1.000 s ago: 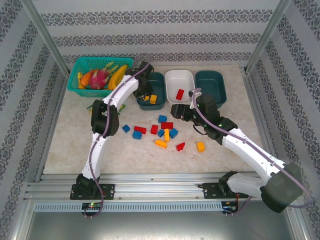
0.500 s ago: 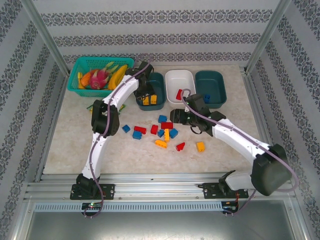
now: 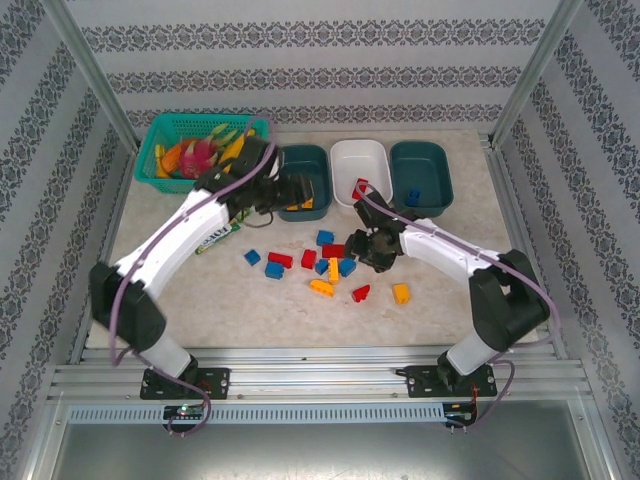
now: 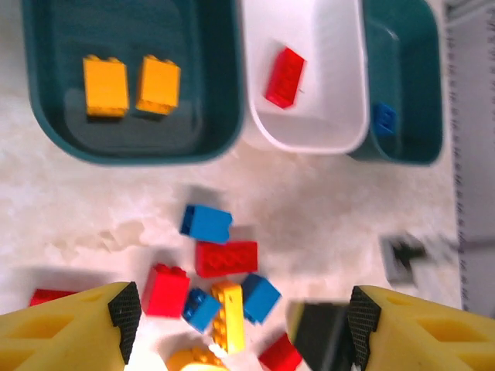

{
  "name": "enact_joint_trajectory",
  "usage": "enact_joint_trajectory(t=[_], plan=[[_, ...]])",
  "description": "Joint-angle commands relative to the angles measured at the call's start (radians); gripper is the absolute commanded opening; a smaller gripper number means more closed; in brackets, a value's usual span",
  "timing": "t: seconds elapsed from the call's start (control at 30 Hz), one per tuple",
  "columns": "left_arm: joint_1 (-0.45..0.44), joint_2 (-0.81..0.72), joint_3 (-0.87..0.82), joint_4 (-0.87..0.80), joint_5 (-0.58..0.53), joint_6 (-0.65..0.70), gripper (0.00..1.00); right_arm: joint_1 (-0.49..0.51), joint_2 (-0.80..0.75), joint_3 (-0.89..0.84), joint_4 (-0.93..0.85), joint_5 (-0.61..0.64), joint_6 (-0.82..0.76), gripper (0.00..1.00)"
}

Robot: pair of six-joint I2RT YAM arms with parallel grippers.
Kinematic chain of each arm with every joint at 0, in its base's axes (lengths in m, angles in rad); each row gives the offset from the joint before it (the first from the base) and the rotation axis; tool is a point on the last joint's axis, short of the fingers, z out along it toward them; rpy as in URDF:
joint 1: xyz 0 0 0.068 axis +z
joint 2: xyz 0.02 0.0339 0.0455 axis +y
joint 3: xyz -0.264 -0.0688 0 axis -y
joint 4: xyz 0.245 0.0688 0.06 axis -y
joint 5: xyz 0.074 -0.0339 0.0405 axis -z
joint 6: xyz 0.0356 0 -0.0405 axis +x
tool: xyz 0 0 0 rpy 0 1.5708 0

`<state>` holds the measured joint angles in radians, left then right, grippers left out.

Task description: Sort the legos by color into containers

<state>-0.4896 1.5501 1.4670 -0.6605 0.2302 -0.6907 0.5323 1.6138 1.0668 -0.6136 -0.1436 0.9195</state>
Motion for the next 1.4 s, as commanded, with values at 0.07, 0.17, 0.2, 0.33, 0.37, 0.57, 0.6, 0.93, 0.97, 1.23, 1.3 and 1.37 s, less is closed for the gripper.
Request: enact_joint_trajectory(t=[0.07, 0.17, 0.2, 0.33, 0.37, 0.57, 0.6, 0.93, 0.97, 1.23, 1.3, 1.37], plan=[[0.002, -0.178, -0.259, 0.127, 0.064, 0.011, 0.75, 0.007, 0.072, 0.035, 0.004, -0.054, 0.211, 0.59], [0.002, -0.257, -0.32, 0.104, 0.049, -0.002, 0.75, 0.011, 0.075, 0.021, 0.017, -0.046, 0.244, 0.58], [0.002, -0.277, -0.333, 0.098, 0.04, -0.008, 0.75, 0.011, 0.078, 0.01, 0.036, -0.053, 0.254, 0.59], [0.0, -0.316, -0.368, 0.096, 0.036, -0.032, 0.75, 0.011, 0.094, 0.011, 0.077, -0.066, 0.266, 0.59], [-0.001, -0.324, -0.374, 0.098, 0.035, -0.039, 0.75, 0.011, 0.089, 0.015, 0.08, -0.065, 0.265, 0.59], [-0.012, -0.346, -0.395, 0.093, 0.033, -0.043, 0.75, 0.02, 0.107, -0.001, 0.09, -0.072, 0.291, 0.6], [-0.014, -0.35, -0.396, 0.094, 0.035, -0.043, 0.75, 0.021, 0.118, -0.004, 0.097, -0.077, 0.297, 0.59], [-0.018, -0.374, -0.396, 0.088, 0.047, -0.045, 0.75, 0.022, 0.167, -0.006, 0.094, -0.058, 0.319, 0.5], [-0.019, -0.375, -0.395, 0.092, 0.046, -0.048, 0.75, 0.021, 0.174, -0.006, 0.101, -0.057, 0.317, 0.48], [-0.029, -0.366, -0.387, 0.115, 0.058, -0.058, 0.75, 0.013, 0.161, 0.01, 0.049, -0.001, 0.261, 0.28], [-0.033, -0.364, -0.384, 0.138, 0.073, -0.063, 0.75, 0.0, 0.115, 0.009, 0.015, 0.033, 0.229, 0.24], [-0.038, -0.356, -0.371, 0.163, 0.086, -0.073, 0.75, -0.022, 0.046, 0.014, -0.028, 0.078, 0.186, 0.22]])
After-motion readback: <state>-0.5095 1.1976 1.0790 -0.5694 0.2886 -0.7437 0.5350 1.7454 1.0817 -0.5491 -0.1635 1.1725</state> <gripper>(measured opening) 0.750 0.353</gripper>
